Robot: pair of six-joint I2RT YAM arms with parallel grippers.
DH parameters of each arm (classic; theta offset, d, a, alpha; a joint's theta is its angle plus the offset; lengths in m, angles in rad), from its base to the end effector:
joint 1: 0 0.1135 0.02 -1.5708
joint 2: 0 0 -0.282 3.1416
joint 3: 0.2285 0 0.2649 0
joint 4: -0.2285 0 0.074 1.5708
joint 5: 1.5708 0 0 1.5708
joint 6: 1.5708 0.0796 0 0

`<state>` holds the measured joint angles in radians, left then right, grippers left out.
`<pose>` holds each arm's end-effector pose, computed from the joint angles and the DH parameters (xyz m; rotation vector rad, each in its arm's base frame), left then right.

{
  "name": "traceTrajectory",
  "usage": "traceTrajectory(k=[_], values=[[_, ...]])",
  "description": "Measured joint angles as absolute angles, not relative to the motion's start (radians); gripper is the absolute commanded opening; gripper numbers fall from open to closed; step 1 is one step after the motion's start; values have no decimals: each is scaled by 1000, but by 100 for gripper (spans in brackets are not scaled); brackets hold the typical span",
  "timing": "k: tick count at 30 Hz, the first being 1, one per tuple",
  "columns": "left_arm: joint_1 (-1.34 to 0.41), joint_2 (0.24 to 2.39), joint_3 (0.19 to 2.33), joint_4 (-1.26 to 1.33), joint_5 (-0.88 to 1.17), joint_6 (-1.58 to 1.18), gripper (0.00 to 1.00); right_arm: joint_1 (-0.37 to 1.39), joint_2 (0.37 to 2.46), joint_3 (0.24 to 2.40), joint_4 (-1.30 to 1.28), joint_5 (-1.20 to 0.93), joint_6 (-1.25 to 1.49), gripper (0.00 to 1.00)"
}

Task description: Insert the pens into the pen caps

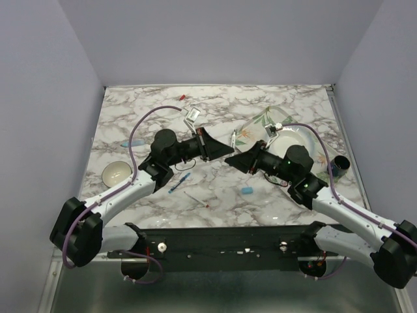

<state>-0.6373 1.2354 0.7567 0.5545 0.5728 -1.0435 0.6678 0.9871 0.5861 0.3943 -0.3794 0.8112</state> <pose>0.2350 -0.2277 0.3249 0.1871 1.7831 -1.7089 0.1965 0.1925 0.3023 -0.2070 1.7648 1.4160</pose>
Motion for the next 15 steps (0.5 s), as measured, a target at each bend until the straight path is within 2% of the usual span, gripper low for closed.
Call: traceTrajectory(k=[1, 4, 5, 6, 8, 10, 11, 13, 14, 15], values=[[-638, 1230, 754, 550, 572, -1042, 0, 668, 986, 586, 395, -378, 814, 43], [-639, 1227, 753, 548, 567, -1039, 0, 668, 976, 586, 396, -370, 820, 23], [-639, 1227, 752, 546, 565, -1039, 0, 668, 969, 586, 400, -367, 822, 6], [-640, 1227, 751, 546, 564, -1040, 0, 668, 965, 586, 402, -364, 822, 1], [-643, 1223, 751, 553, 560, -1034, 0, 667, 961, 582, 401, -356, 829, 1], [-643, 1220, 749, 552, 559, -1034, 21, 667, 960, 577, 408, -354, 830, 1], [-644, 1220, 749, 552, 559, -1033, 44, 667, 957, 569, 419, -355, 830, 1], [-644, 1220, 749, 544, 557, -1026, 61, 667, 953, 560, 427, -355, 831, 1], [-644, 1219, 750, 538, 554, -1026, 74, 667, 947, 556, 428, -355, 831, 1], [-644, 1216, 749, 528, 549, -1023, 80, 667, 942, 553, 427, -355, 830, 1]])
